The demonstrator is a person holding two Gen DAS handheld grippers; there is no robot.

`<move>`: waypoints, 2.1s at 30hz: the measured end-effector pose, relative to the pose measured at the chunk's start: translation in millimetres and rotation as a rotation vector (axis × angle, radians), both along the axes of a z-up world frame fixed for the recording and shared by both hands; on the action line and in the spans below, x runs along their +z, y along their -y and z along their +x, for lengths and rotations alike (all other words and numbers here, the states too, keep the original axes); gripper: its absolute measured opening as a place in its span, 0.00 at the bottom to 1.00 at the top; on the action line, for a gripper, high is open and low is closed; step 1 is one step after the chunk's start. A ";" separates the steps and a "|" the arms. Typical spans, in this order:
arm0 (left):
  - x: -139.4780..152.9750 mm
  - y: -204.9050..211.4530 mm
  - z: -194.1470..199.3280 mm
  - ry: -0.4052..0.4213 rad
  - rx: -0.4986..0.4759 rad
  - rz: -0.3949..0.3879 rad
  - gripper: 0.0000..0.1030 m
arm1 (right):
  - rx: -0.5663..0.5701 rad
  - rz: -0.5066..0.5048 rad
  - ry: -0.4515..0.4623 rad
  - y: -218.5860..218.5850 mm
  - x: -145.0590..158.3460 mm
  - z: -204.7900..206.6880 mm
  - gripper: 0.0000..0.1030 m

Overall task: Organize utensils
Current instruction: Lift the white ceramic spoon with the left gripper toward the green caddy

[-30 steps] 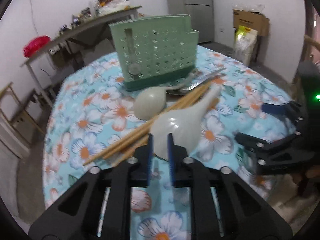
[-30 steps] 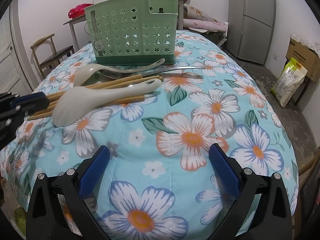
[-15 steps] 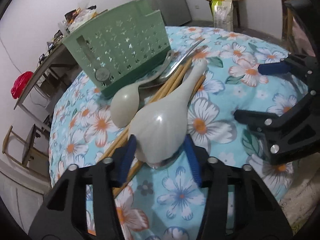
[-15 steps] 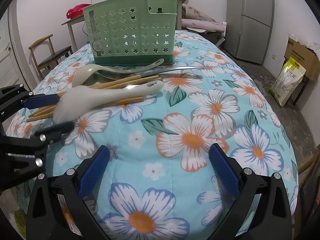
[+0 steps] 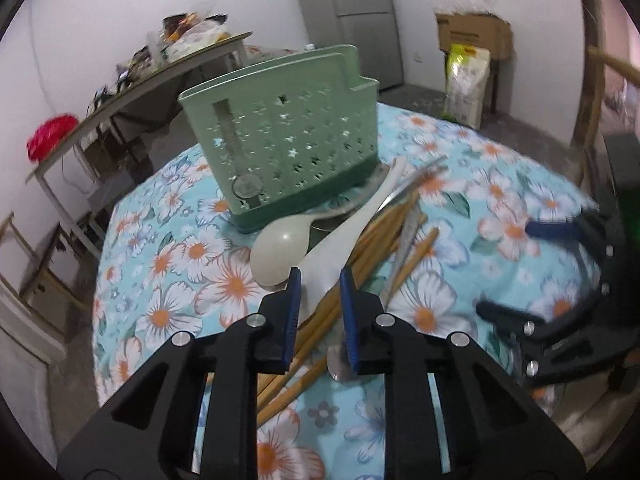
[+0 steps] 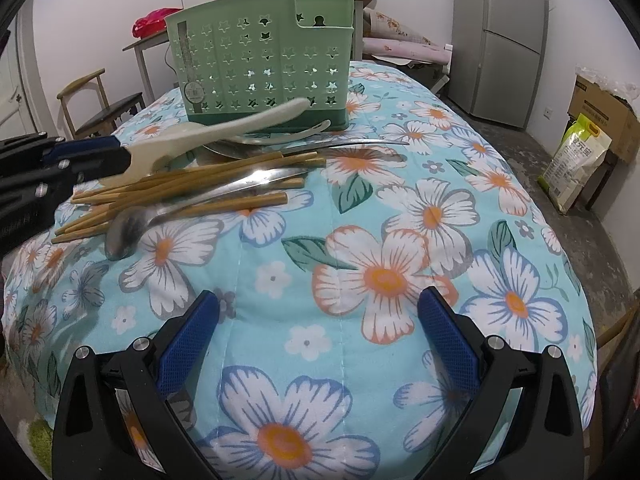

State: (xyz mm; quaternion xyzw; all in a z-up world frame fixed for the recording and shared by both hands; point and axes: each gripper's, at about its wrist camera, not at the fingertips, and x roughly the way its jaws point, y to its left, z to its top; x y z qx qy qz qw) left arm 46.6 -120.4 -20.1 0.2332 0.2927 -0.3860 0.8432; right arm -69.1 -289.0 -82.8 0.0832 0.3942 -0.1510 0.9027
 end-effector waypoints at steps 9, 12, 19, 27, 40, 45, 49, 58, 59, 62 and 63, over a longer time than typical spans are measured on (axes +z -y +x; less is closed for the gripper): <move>4.5 -16.0 37.4 -0.174 0.121 -0.191 0.16 | -0.001 0.000 0.000 -0.2 -0.1 0.6 0.94; 2.2 -19.2 45.6 -0.228 0.146 -0.241 0.16 | 0.000 0.000 0.000 -0.2 -0.1 0.7 0.94; -2.3 -15.3 47.9 -0.203 0.157 -0.252 0.17 | 0.000 0.000 0.001 -0.3 -0.3 0.6 0.94; -10.6 -9.6 45.8 -0.167 0.150 -0.229 0.20 | 0.001 -0.001 0.001 -0.4 -0.3 0.6 0.94; -26.2 -18.0 60.8 -0.204 0.213 -0.188 0.10 | -0.002 0.000 0.003 -0.2 -0.5 1.0 0.94; -22.0 -16.3 60.6 -0.194 0.195 -0.208 0.06 | -0.005 -0.002 0.003 0.2 -0.5 0.9 0.94; -15.4 -18.5 57.0 -0.190 0.189 -0.235 0.04 | -0.005 -0.001 0.004 0.4 -0.6 0.9 0.94; 12.4 -28.0 43.8 -0.163 0.177 -0.309 0.01 | -0.004 0.004 0.004 1.2 -0.4 0.8 0.94; 16.6 -30.2 41.1 -0.157 0.178 -0.319 0.01 | -0.004 0.008 0.004 1.6 -0.3 0.8 0.94; 24.7 -37.4 36.3 -0.149 0.183 -0.347 0.01 | -0.001 0.011 0.001 2.1 0.2 0.5 0.94; 27.1 -40.3 35.3 -0.150 0.186 -0.356 0.01 | -0.002 0.009 -0.001 1.8 0.2 0.2 0.94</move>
